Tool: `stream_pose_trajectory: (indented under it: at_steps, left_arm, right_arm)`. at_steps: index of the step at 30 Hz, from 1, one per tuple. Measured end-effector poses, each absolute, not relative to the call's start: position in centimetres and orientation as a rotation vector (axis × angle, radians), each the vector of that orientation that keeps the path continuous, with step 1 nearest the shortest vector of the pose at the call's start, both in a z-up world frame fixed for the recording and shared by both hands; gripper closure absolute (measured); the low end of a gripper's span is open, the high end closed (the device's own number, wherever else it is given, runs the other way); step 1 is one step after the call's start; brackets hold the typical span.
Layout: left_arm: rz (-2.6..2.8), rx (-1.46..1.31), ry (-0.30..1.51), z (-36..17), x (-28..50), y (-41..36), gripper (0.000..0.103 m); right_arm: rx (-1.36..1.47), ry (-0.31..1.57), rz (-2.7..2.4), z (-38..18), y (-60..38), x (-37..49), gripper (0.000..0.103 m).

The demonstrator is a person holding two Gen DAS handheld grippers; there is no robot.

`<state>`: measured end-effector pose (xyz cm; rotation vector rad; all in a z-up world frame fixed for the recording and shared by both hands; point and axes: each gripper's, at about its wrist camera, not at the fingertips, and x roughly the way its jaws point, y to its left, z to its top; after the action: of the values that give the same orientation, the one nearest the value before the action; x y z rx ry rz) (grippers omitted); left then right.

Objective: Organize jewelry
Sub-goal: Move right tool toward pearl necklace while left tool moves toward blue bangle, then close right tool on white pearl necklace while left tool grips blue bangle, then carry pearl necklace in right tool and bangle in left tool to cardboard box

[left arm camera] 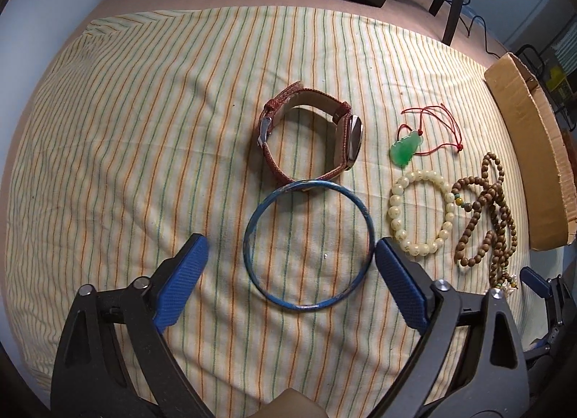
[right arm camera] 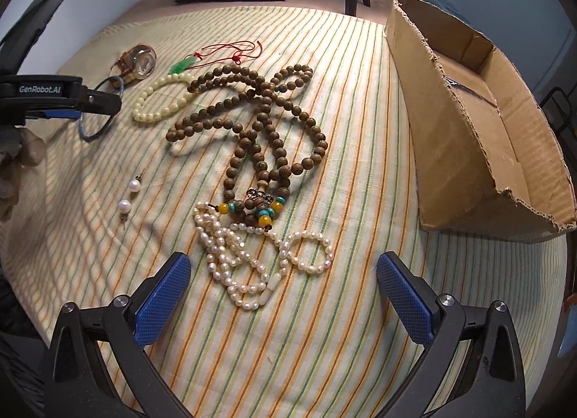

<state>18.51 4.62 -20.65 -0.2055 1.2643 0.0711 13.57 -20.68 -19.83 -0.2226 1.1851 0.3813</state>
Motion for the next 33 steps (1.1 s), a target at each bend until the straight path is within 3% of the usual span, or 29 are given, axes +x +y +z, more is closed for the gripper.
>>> stream_pose_trajectory:
  at_steps: [8,11,13,15,33]
  left_arm:
    - [0.085,-0.195,1.248,-20.6,18.8,4.4,0.026]
    - [0.082,-0.204,1.245,-20.4,18.6,4.7,0.030]
    - [0.076,-0.210,1.243,-20.4,18.5,4.8,0.030]
    - [0.075,-0.210,1.244,-20.3,18.3,4.8,0.030]
    - [0.048,-0.272,1.158,-15.6,15.1,6.6,0.030]
  right_arm:
    - [-0.252,1.169,0.454,-19.4,-19.7,13.6,0.042]
    - [-0.267,1.167,0.502,-19.2,-19.2,13.3,0.064]
    - [-0.258,1.172,0.524,-19.0,-19.1,13.1,0.085]
    - [-0.248,1.180,0.541,-19.1,-19.2,13.3,0.093]
    - [-0.143,1.089,0.611,-13.8,-20.8,11.9,0.097]
